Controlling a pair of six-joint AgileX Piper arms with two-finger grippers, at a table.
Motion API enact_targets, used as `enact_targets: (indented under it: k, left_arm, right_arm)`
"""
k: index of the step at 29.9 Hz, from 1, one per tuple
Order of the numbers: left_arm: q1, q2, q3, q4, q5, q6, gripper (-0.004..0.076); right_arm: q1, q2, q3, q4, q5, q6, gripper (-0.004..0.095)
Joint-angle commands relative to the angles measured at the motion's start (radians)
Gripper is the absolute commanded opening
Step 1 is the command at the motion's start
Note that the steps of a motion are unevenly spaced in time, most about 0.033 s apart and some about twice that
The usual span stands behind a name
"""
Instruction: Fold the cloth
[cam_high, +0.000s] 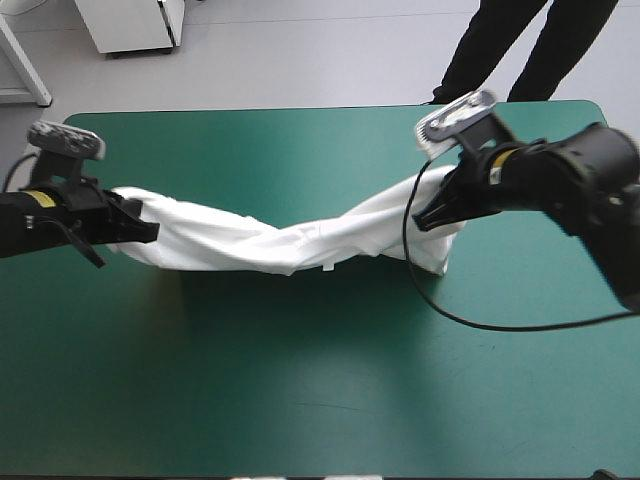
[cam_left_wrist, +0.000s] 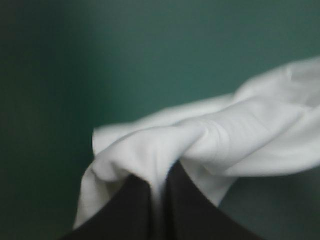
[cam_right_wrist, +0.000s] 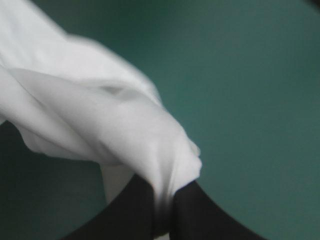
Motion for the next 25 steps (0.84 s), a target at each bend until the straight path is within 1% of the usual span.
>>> enact_targets:
  k: [1,6,9,11,17,21,25]
  left_arm:
    - [0.000,-0.045,-0.207,-0.047,-0.048,0.001,-0.0022]
    - [0.000,-0.045,-0.449,-0.087,-0.051,0.001,-0.0022]
    - [0.000,-0.055,-0.552,-0.126,-0.051,0.001,-0.0022]
    - [0.000,-0.059,-0.606,-0.146,-0.051,0.001,-0.0022]
    - [-0.002,-0.063,-0.724,-0.163,-0.042,-0.004,-0.0022]
    - [-0.002,-0.061,-0.727,-0.163,-0.043,-0.007,-0.0022]
    - [-0.002,-0.032,-0.727,-0.154,-0.038,-0.010,-0.0022]
  right_arm:
    - [0.000,-0.098,-0.194,-0.030,-0.003,0.013,-0.0012]
    - [0.000,-0.133,-0.442,-0.015,-0.007,0.013,-0.0012]
    - [0.000,-0.145,-0.558,0.032,-0.001,0.013,-0.0012]
    - [0.000,-0.157,-0.611,0.085,-0.008,0.001,-0.0012]
    - [0.000,-0.198,-0.658,0.195,-0.083,-0.034,-0.0010]
    - [0.000,-0.206,-0.656,0.183,-0.100,-0.040,-0.0010]
    - [0.000,-0.170,-0.650,0.129,-0.078,-0.024,-0.0010]
